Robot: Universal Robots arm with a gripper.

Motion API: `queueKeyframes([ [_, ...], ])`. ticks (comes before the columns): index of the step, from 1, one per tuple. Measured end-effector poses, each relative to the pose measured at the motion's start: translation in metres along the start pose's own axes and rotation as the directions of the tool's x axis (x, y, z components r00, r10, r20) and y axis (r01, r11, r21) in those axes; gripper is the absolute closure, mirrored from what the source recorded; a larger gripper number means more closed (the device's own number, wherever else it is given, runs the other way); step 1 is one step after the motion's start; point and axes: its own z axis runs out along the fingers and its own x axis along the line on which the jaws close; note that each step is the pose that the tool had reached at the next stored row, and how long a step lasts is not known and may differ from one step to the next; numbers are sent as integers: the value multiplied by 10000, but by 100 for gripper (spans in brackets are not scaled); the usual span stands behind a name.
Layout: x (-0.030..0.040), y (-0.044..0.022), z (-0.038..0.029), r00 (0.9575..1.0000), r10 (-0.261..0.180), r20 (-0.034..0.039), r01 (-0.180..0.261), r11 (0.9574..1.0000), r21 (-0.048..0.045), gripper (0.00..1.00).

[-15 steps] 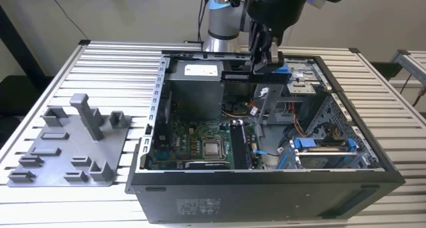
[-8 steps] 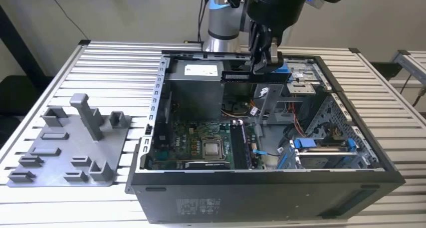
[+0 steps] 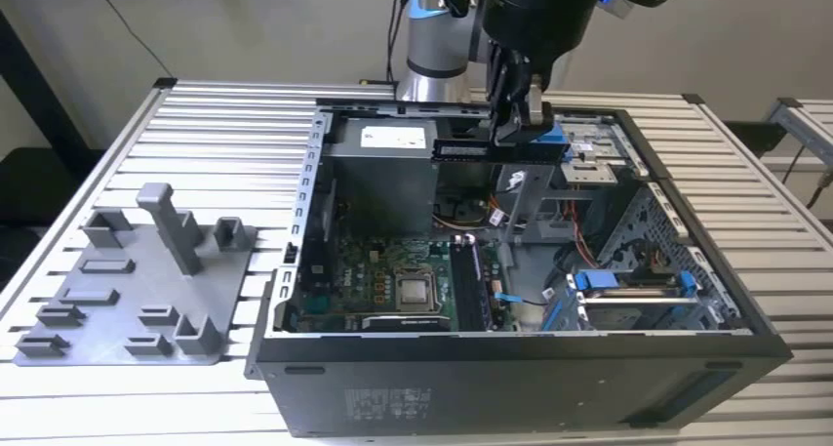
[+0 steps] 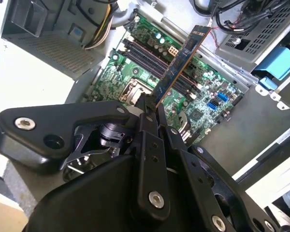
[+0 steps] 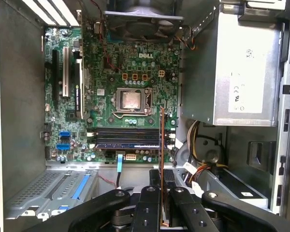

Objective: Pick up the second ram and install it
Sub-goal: 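Insert the second ram into the second slot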

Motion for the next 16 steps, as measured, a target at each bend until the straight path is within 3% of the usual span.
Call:
queueKeyframes([
  [7,0,0,3,10000,15,1,-15,10000,1,86],
  [12,1,0,11,9989,470,-4,-470,9989,42,86],
  [16,1,0,15,9943,1063,-5,-1062,9943,95,86],
])
